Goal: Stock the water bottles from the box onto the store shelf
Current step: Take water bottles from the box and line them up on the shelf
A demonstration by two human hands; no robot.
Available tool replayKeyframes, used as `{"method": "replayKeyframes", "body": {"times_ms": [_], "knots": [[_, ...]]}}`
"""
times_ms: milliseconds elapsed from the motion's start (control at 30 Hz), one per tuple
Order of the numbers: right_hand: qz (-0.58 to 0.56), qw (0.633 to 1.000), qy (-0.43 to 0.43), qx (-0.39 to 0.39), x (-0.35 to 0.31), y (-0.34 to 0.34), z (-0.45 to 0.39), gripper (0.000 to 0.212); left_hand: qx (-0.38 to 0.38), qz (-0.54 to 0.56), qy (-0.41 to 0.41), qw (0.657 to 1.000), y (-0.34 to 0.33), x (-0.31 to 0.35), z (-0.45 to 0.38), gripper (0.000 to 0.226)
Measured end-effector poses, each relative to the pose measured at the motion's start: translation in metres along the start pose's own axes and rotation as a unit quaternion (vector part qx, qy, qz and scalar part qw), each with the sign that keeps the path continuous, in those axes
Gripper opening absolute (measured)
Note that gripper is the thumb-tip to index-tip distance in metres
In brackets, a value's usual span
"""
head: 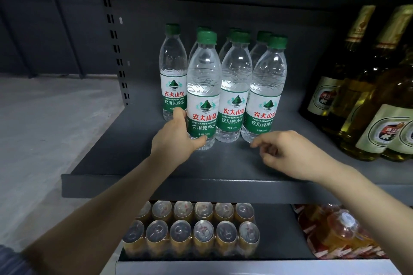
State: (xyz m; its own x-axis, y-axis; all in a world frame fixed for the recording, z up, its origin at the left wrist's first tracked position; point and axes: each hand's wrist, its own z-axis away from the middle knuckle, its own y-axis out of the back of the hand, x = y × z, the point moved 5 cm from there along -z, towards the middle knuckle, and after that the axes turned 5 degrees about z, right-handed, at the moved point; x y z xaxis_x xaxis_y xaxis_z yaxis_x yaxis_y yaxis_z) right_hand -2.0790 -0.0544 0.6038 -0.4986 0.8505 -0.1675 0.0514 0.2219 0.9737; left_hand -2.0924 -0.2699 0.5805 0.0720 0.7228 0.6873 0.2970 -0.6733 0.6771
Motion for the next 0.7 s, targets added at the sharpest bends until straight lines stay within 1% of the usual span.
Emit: {"method": "replayKeyframes", "body": {"times_ms": [267,600,700], "knots": [[-0.005,1.0,-0.004,-0.003,0.0,-0.002,-0.004,0.03,0.002,0.009,-0.004,1.0,-0.003,-0.002,-0.013,0.053],[-0.009,1.0,-0.011,-0.001,0.001,-0.005,-0.008,0.031,0.022,0.02,0.01,1.0,-0.009,-0.005,-0.022,0.051],[-0.009,1.0,-0.01,-0.002,0.001,-0.006,-0.009,0.031,0.021,0.005,0.022,1.0,-0.009,-0.006,-0.022,0.052]]}}
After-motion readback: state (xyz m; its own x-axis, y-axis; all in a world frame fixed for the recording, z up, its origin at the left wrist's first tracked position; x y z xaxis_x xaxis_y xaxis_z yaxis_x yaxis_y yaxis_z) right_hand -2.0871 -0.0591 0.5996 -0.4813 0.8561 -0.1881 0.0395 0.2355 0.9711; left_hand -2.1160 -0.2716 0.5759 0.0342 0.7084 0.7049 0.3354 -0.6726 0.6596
